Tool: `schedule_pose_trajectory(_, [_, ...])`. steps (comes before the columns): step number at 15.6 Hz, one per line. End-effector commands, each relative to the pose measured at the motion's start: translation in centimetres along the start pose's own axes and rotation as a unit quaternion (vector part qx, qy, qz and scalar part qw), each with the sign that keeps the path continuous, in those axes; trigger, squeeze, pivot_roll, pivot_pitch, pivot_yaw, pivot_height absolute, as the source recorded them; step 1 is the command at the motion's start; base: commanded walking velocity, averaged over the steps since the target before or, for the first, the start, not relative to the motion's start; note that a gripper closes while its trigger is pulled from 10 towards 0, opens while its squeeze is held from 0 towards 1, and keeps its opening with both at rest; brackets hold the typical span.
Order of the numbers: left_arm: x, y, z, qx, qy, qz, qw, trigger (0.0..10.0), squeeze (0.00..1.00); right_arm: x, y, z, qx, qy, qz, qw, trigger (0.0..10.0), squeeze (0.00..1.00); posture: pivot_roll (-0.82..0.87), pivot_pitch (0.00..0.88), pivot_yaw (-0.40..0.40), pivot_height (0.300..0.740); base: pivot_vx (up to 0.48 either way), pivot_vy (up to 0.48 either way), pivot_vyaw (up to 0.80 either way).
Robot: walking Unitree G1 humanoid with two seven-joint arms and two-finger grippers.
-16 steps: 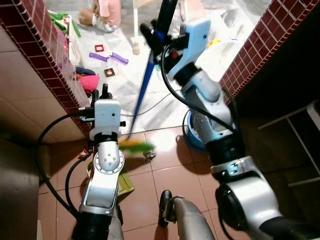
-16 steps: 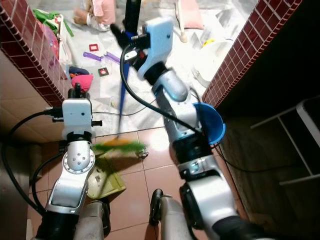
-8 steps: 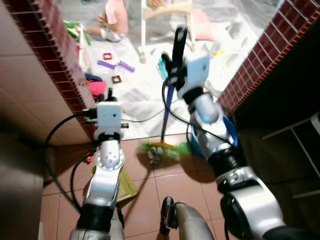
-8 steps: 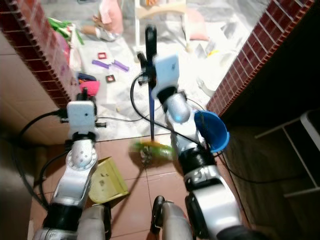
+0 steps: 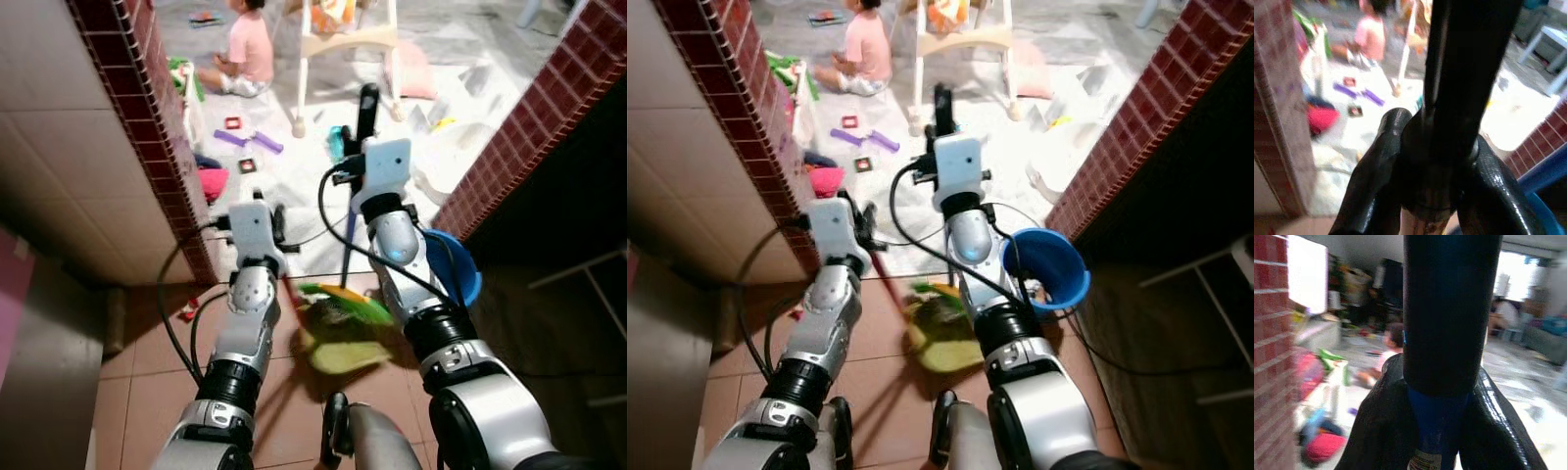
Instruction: Sweep floor
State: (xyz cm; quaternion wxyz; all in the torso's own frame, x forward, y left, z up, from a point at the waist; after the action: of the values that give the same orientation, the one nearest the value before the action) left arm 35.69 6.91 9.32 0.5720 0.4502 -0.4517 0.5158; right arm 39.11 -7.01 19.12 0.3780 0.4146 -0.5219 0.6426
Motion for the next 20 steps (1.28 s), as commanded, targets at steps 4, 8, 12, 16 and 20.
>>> schedule_pose_trajectory(4, [-2.6, -0.1, 0.1, 0.017, 0.016, -0.051, 0.998, 10.0, 0.00, -2.7, -0.3, 1.8, -0.055, -0.047, -0.100, 0.992, 10.0, 0.00, -0.12, 0.095, -0.094, 0.740, 0.000, 0.000, 0.00])
schedule_pose_trajectory(8, [-1.5, -0.8, -0.9, 0.035, -0.013, -0.024, 0.999, 10.0, 0.00, -3.5, -0.8, 1.0, -0.051, -0.145, -0.165, 0.974, 10.0, 0.00, -0.12, 0.075, -0.088, 0.740, 0.000, 0.000, 0.00])
schedule_pose_trajectory(12, [0.2, -1.1, -3.4, 0.069, -0.072, 0.024, 0.995, 10.0, 0.00, -1.0, -2.0, -0.8, 0.077, -0.144, -0.147, 0.975, 10.0, 0.00, -0.09, 0.059, -0.082, 0.740, 0.000, 0.000, 0.00])
schedule_pose_trajectory(16, [2.3, -1.2, -6.4, 0.111, -0.108, 0.069, 0.985, 10.0, 0.00, 2.2, -3.0, -0.4, 0.159, -0.092, -0.074, 0.980, 10.0, 0.00, -0.08, 0.049, -0.075, 0.740, 0.000, 0.000, 0.00])
schedule_pose_trajectory(20, [4.1, -0.5, -7.5, 0.149, -0.152, 0.110, 0.971, 10.0, 0.00, 3.1, -2.2, 0.3, 0.208, -0.085, -0.026, 0.974, 10.0, 0.00, -0.05, 0.047, -0.069, 0.740, 0.000, 0.000, 0.00])
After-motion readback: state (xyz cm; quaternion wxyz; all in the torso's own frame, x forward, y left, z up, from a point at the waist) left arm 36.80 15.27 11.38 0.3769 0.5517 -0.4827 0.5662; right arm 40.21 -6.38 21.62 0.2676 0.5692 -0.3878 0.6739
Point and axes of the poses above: a point about 5 cm out from each wrist's last joint towards the gripper, its own y axis pointing back from the gripper into the wrist, its own x axis along the axis of the wrist's last joint, z = x × y, the point moved 3 cm from there along -y, pointing out of the wrist towards the gripper, and after that the axes turned 1 degree about -y, right-handed, at the moved point
